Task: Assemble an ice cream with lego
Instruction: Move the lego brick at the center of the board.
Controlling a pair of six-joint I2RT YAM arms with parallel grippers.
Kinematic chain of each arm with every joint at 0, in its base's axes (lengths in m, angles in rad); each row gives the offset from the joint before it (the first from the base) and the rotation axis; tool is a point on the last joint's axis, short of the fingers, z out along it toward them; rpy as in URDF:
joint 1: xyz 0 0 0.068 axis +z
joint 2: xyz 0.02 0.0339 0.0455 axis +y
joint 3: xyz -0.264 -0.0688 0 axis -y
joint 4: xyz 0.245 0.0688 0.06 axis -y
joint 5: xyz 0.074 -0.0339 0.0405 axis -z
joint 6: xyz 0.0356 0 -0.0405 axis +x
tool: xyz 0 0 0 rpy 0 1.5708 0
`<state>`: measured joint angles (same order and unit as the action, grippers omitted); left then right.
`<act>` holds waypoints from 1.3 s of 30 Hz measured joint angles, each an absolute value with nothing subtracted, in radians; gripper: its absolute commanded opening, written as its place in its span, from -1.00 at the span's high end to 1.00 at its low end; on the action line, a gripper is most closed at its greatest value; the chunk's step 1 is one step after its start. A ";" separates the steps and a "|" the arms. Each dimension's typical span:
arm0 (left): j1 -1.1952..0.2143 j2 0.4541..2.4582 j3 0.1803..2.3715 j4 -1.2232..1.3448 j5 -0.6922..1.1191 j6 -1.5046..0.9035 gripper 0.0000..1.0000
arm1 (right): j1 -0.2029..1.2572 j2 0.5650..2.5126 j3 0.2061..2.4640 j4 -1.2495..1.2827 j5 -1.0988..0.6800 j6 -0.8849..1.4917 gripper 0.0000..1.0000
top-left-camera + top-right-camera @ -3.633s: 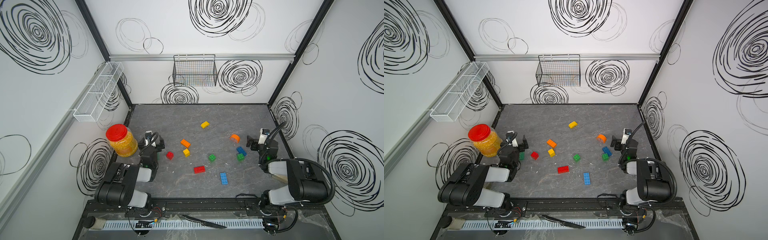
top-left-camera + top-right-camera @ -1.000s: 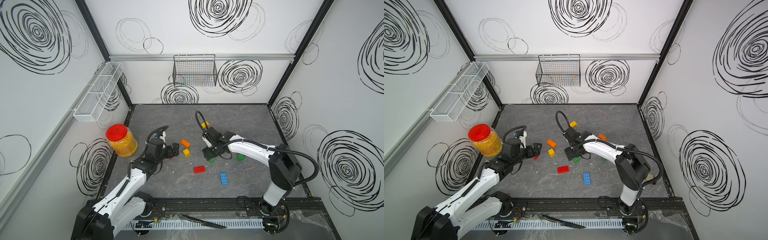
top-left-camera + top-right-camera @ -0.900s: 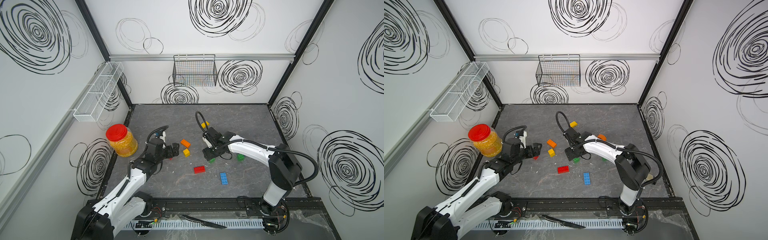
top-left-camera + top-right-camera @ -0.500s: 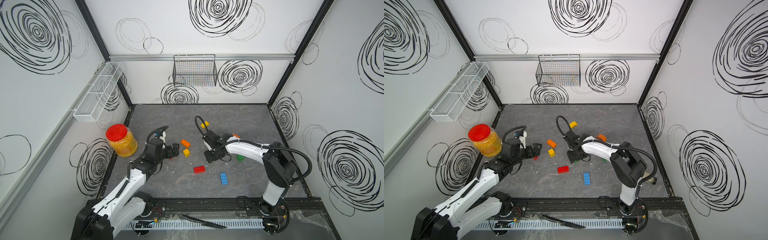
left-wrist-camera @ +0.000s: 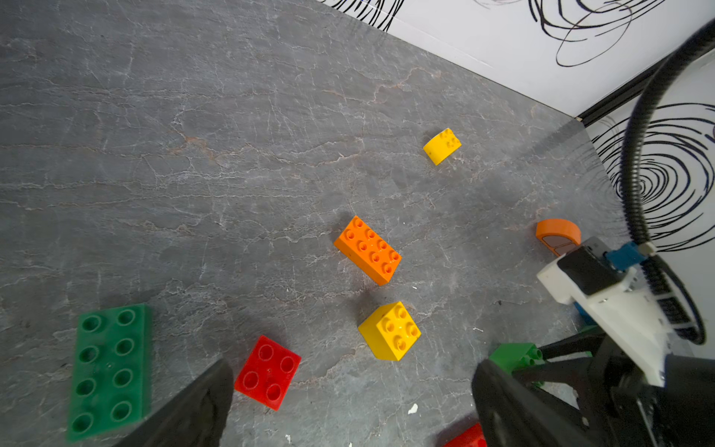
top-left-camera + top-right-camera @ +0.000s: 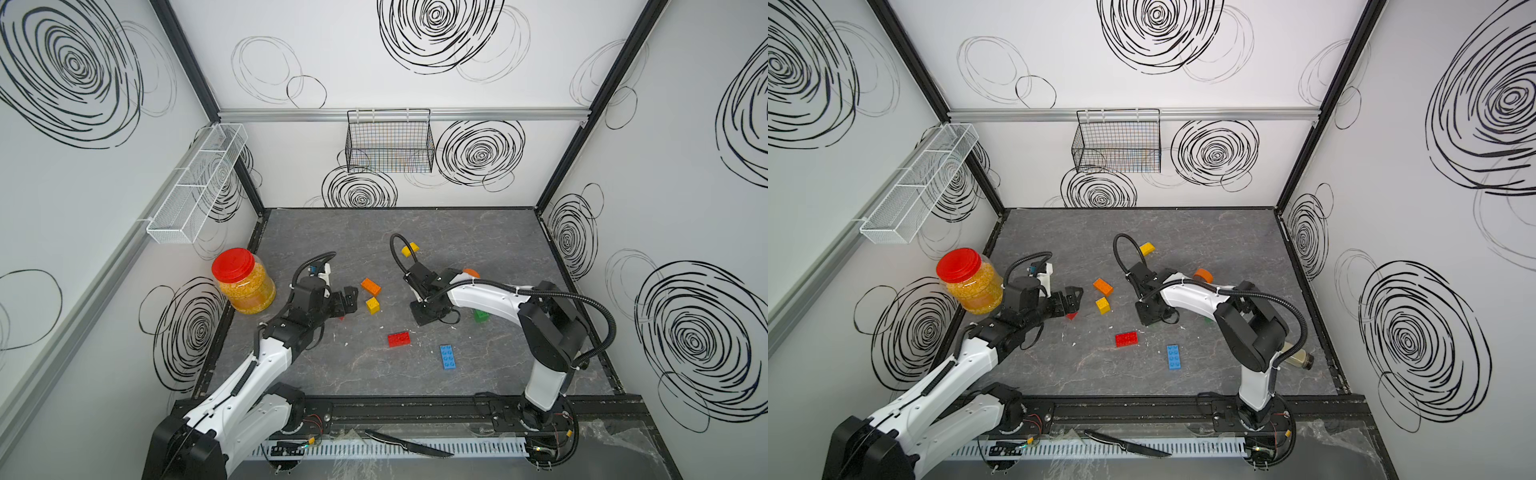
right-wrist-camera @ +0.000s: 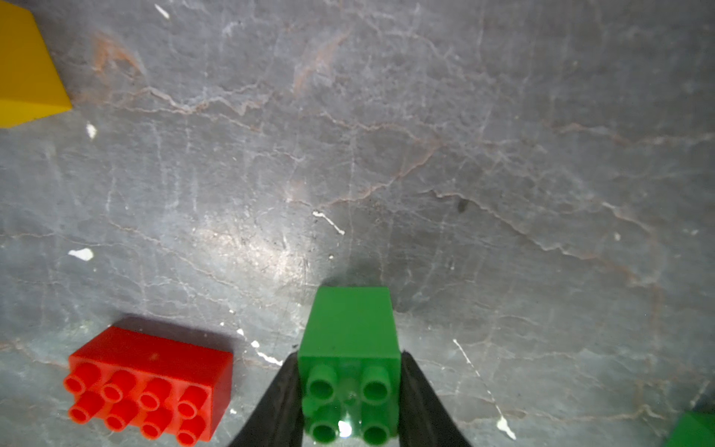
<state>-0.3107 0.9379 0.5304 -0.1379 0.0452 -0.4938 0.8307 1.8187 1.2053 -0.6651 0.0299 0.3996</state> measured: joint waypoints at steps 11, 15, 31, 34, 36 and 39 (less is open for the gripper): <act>-0.296 0.930 0.530 -0.142 0.048 -0.494 -0.98 | 0.825 1.898 1.310 -0.682 0.062 0.521 0.77; -0.294 0.930 0.530 -0.144 0.048 -0.494 -0.98 | 0.812 1.927 1.348 -0.683 0.069 0.573 0.76; -0.292 0.930 0.530 -0.164 0.048 -0.494 -0.99 | 0.755 1.969 1.408 -0.701 0.092 0.662 0.21; -0.292 0.930 0.530 -0.165 0.048 -0.494 -0.98 | 0.750 1.969 1.408 -0.703 0.092 0.671 0.04; -0.292 0.930 0.530 -0.165 0.048 -0.494 -0.98 | 0.747 1.969 1.408 -0.705 0.091 0.673 -0.05; -0.292 0.930 0.530 -0.168 0.048 -0.494 -0.98 | 0.741 1.969 1.408 -0.706 0.083 0.674 -0.17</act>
<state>-0.2924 0.9302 0.5301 -0.1684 0.0483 -0.4938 0.7410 1.9686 1.4082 -0.7055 0.0826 0.6739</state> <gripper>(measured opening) 0.991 0.549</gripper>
